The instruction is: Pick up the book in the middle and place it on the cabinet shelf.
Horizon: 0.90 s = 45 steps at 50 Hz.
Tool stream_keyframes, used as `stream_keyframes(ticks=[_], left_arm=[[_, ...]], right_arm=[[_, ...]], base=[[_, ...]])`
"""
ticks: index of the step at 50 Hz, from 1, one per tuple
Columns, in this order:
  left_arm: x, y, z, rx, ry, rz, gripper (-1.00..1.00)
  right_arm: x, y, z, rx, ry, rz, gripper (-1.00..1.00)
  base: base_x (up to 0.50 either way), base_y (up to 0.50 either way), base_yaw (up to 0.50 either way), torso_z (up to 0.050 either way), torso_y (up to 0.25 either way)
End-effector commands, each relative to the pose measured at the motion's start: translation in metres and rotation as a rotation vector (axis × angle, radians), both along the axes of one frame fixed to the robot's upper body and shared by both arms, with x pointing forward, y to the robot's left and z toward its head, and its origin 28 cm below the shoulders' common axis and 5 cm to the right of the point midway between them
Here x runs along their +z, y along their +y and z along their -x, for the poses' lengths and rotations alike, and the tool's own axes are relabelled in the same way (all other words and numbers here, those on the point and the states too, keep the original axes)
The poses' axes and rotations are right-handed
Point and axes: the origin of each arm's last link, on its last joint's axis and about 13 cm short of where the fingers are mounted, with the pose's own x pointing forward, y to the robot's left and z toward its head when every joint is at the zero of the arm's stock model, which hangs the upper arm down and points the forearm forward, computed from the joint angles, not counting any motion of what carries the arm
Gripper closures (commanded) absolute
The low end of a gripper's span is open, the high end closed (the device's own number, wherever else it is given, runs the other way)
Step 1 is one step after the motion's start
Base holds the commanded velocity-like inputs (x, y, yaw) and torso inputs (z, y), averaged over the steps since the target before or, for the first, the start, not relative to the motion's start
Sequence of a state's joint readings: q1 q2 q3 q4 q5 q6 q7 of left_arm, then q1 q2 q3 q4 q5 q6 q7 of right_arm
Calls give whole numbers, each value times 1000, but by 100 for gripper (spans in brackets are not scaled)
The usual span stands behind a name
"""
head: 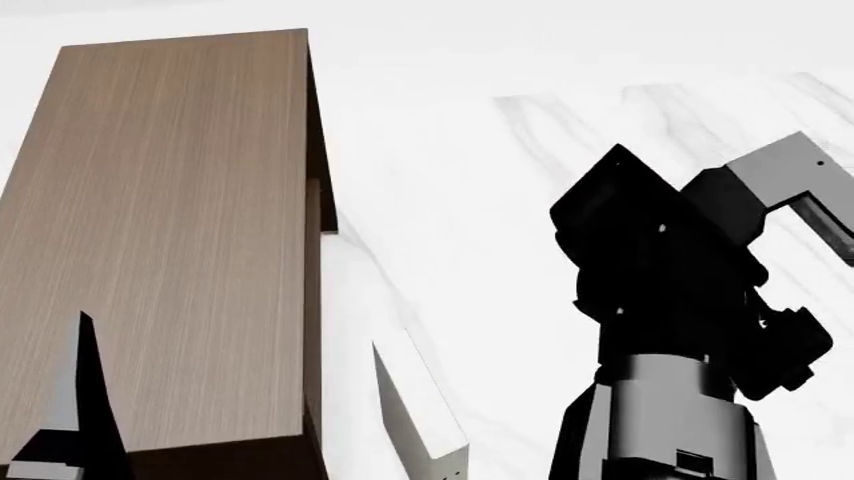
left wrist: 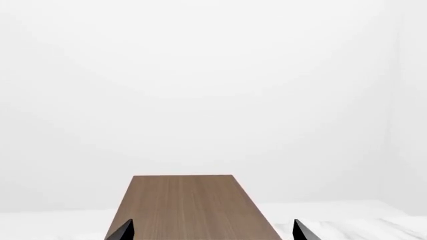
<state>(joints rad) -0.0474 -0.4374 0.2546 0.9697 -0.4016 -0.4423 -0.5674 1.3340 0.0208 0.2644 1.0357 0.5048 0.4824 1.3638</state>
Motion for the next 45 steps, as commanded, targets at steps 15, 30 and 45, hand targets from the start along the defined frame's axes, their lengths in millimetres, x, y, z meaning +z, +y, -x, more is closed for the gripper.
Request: stream_keyframes(ticks=[15,30,45], left_arm=[[0,1,0,3,0,-1,-100],[0,0,0,2,1,-2,-100],[-1,0,0,0,2,-6,-100]], right_arm=[[-17,5,-2,41,-7,-106,-100],[-30,5,-3,129,-79,-132,-100],[-41,-6,-1,116,-80,-118,-100]], base=[[0,0,0,0,0],[0,0,0,0,0],[0,0,0,0,0]])
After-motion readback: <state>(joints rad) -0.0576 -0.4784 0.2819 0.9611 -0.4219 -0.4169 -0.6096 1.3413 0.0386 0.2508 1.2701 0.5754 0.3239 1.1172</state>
